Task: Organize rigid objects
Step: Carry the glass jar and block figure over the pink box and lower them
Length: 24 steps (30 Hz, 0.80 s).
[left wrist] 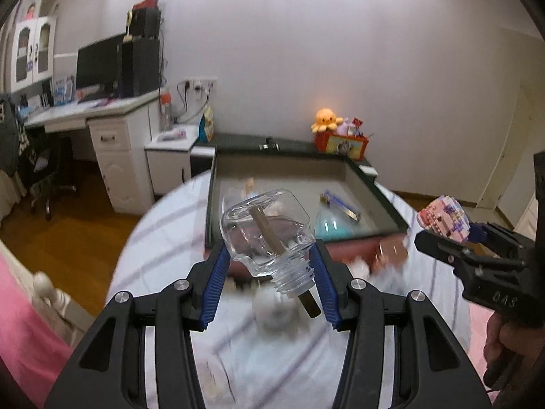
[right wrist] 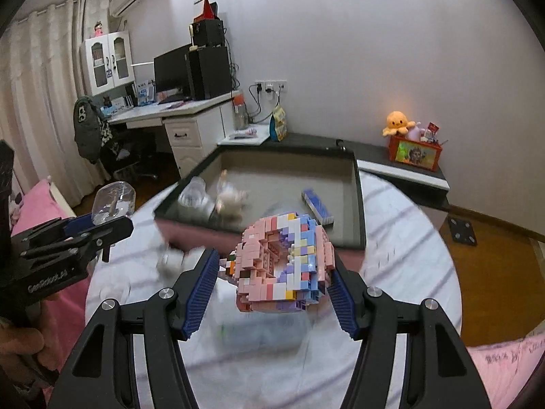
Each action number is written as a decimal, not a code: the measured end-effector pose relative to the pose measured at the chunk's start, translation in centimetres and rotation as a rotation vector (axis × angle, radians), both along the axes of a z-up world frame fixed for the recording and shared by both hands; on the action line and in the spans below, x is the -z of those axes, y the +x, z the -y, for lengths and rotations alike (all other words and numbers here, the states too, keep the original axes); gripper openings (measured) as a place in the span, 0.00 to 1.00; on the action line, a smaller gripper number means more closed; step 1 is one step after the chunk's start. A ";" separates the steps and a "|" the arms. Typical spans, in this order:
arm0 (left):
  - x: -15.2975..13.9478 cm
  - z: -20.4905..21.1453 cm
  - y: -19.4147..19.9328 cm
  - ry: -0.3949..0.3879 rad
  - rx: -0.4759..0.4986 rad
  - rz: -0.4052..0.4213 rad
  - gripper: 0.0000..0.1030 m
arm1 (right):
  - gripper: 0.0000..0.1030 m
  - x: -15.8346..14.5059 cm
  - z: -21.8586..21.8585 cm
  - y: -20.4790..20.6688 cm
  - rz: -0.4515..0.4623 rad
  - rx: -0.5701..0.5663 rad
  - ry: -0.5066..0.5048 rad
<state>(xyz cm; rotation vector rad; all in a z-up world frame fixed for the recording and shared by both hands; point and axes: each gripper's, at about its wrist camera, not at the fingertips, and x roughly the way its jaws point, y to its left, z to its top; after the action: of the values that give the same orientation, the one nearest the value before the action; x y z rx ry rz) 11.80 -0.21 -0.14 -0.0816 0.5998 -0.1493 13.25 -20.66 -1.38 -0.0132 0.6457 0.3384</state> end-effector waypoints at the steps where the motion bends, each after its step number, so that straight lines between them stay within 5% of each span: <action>1: -0.4 0.0 1.1 0.003 0.002 0.007 0.48 | 0.61 -0.5 0.0 1.4 0.002 0.001 0.003; 13: -0.1 1.6 15.2 0.010 0.030 -0.062 0.48 | 0.61 1.0 -0.2 15.8 -0.150 0.050 0.012; 24: 4.1 2.7 21.8 0.023 0.039 -0.228 0.49 | 0.62 5.1 -0.5 21.0 -0.289 0.055 0.020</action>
<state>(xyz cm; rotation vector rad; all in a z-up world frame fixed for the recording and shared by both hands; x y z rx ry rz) 33.61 -2.89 -4.25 -0.0654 0.8303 -0.1719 34.23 -20.20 -6.50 0.0741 0.9274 0.2956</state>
